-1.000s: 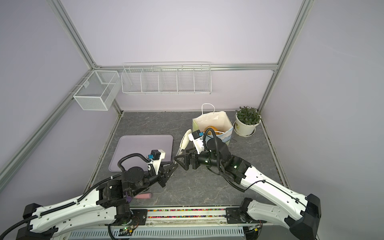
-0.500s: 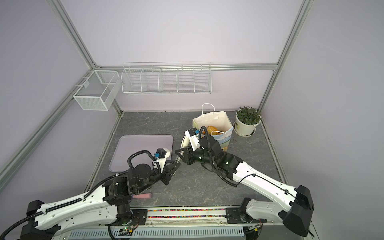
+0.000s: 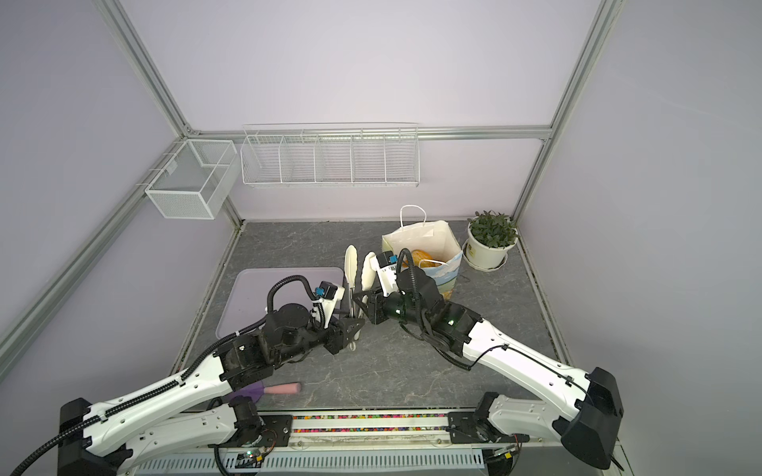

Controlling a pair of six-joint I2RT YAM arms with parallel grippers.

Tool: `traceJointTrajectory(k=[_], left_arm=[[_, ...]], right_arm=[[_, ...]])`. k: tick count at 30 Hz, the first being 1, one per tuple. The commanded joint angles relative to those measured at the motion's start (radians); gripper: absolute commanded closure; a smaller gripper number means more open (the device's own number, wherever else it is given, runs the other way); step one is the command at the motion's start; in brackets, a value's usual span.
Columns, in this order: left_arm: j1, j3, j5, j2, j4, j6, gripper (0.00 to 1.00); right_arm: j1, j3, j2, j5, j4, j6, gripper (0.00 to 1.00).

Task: Take the fake bread out of the paper bag

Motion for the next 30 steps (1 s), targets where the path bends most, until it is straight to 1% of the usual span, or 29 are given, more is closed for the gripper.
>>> traceJointTrajectory(k=[1, 3, 4, 6, 7, 8, 9, 13, 14, 15, 17, 20, 22, 25, 30], left_arm=[[-0.003, -0.009, 0.061, 0.010, 0.105, -0.020, 0.52], [-0.003, -0.022, 0.063, 0.017, 0.131, -0.027, 0.52], [-0.003, -0.026, 0.064, 0.022, 0.140, -0.029, 0.56], [-0.003, -0.026, 0.063, 0.026, 0.143, -0.026, 0.84], [-0.003, -0.028, 0.059, 0.024, 0.145, -0.025, 0.92], [-0.003, -0.032, 0.056, 0.019, 0.151, -0.021, 0.97], [-0.003, -0.034, 0.050, 0.012, 0.156, -0.016, 1.00], [-0.003, -0.040, 0.026, -0.015, 0.150, 0.005, 1.00], [-0.003, -0.038, 0.028, -0.017, 0.146, 0.011, 1.00], [-0.003, -0.037, 0.036, -0.019, 0.144, 0.017, 1.00], [-0.003, -0.028, 0.065, -0.009, 0.136, 0.031, 1.00], [-0.003, -0.004, 0.101, 0.013, 0.109, 0.047, 1.00], [-0.003, 0.006, 0.110, 0.020, 0.102, 0.050, 1.00], [-0.003, 0.002, 0.075, 0.002, 0.096, 0.043, 1.00], [-0.003, -0.008, -0.036, -0.051, 0.059, 0.035, 1.00]], right_arm=[[0.006, -0.010, -0.014, 0.008, 0.052, 0.031, 0.77], [0.006, -0.015, -0.014, 0.013, 0.061, 0.038, 0.77], [0.006, -0.017, -0.014, 0.014, 0.063, 0.041, 0.77], [0.006, -0.014, -0.009, 0.018, 0.053, 0.047, 0.76], [0.005, -0.011, -0.007, 0.024, 0.040, 0.051, 0.73], [0.006, -0.007, -0.003, 0.032, 0.021, 0.056, 0.67], [0.005, -0.002, 0.002, 0.043, -0.005, 0.063, 0.60], [0.006, 0.009, 0.016, 0.077, -0.084, 0.096, 0.33], [0.006, 0.008, 0.018, 0.074, -0.086, 0.101, 0.29], [0.007, 0.006, 0.022, 0.067, -0.080, 0.104, 0.27], [0.007, 0.004, 0.029, 0.048, -0.055, 0.101, 0.26], [0.007, 0.014, 0.048, 0.018, -0.032, 0.093, 0.34], [0.007, 0.041, 0.069, 0.017, -0.067, 0.088, 0.34], [0.008, 0.082, 0.093, 0.033, -0.148, 0.075, 0.28], [0.011, 0.062, 0.053, 0.075, -0.200, 0.081, 0.21]])
